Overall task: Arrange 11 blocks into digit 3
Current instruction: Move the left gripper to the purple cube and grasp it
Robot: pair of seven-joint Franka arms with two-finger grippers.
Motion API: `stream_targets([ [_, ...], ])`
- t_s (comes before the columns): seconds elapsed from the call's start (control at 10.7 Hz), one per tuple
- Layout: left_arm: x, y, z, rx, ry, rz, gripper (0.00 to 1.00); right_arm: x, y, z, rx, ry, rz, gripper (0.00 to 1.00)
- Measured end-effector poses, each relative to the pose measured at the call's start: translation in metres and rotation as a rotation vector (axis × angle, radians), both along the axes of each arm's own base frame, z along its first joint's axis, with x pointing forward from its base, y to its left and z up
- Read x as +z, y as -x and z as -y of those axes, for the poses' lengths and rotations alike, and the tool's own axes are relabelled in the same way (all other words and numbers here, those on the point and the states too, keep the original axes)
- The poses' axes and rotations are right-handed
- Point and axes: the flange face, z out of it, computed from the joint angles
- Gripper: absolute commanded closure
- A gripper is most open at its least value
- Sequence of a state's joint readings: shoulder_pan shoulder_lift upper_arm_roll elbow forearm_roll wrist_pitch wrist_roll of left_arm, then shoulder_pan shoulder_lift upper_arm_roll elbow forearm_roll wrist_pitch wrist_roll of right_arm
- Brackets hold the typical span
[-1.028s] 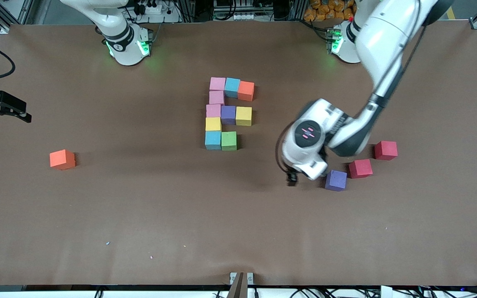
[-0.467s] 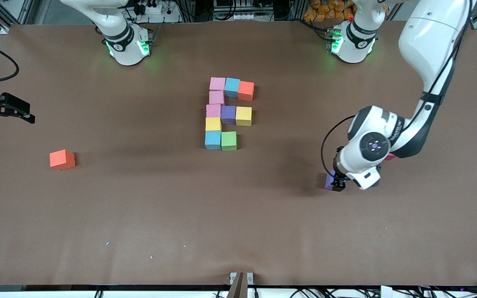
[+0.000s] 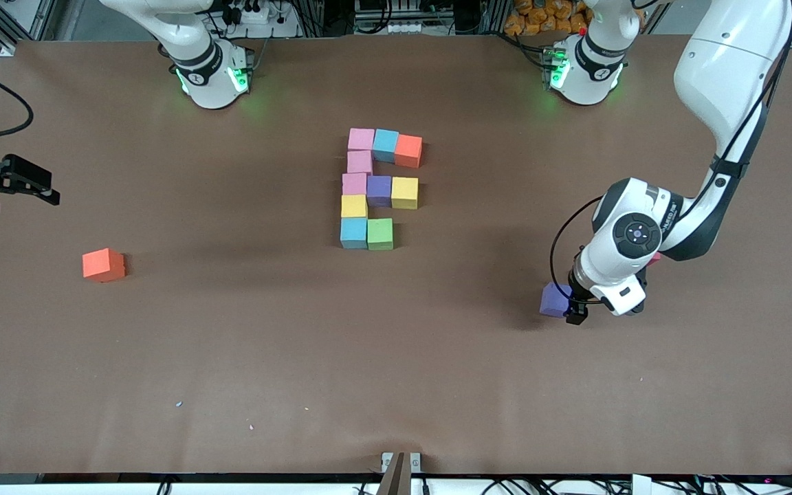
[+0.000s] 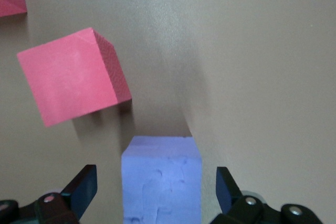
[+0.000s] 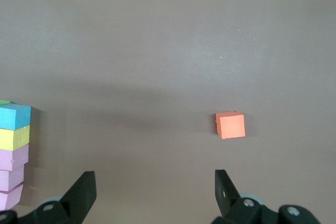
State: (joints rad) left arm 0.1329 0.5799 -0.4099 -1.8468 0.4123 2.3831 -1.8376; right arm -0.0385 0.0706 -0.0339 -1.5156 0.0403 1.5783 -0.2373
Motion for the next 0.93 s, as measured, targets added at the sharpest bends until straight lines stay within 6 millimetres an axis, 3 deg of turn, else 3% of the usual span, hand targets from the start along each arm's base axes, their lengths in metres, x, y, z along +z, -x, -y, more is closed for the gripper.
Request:
stream_targets([
  [0.28, -0.019, 0.0, -0.006, -0.008, 0.012, -0.012, 0.0, 0.0, 0.0, 0.0, 0.0, 0.0, 0.0, 0.0],
  [0.75, -0.032, 0.0, -0.001, -0.013, 0.035, -0.009, 0.0, 0.0, 0.0, 0.0, 0.0, 0.0, 0.0, 0.0],
  [0.84, -0.035, 0.001, 0.0, -0.014, 0.04, -0.009, 0.18, 0.0, 0.0, 0.0, 0.0, 0.0, 0.0, 0.0],
  [0.93, -0.039, 0.001, 0.0, -0.014, 0.044, -0.01, 0.54, 0.0, 0.0, 0.0, 0.0, 0.0, 0.0, 0.0],
])
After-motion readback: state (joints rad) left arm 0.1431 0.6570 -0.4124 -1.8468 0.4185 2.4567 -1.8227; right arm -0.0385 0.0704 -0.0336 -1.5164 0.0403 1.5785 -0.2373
